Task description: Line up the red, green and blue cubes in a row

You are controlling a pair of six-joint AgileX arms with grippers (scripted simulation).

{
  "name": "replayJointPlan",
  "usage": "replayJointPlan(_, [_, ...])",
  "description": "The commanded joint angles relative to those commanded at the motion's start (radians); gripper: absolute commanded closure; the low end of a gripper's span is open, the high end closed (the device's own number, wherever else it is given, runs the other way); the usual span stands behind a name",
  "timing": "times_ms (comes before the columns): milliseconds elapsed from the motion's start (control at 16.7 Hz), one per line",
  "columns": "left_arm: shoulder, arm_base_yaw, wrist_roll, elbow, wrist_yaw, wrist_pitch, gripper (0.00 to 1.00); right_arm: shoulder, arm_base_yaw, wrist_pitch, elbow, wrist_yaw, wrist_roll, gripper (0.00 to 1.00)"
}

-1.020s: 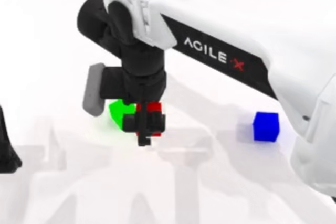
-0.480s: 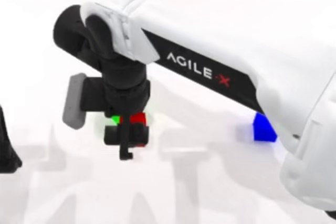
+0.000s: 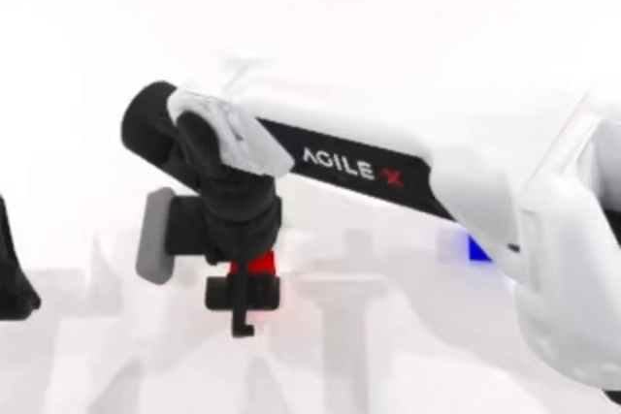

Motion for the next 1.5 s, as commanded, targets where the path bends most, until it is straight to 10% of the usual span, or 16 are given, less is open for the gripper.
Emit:
replayJointPlan(240, [0.0,0.0,0.0,0.0,0.0,0.0,0.0,0.0,0.0,0.005,-0.005,0.0,0.0,1.0])
replayJointPlan(1020, [0.0,0.0,0.0,0.0,0.0,0.0,0.0,0.0,0.0,0.005,-0.005,0.0,0.0,0.02])
replayJointPlan(1500, [0.0,0.0,0.0,0.0,0.0,0.0,0.0,0.0,0.0,0.005,-0.005,0.0,0.0,0.0])
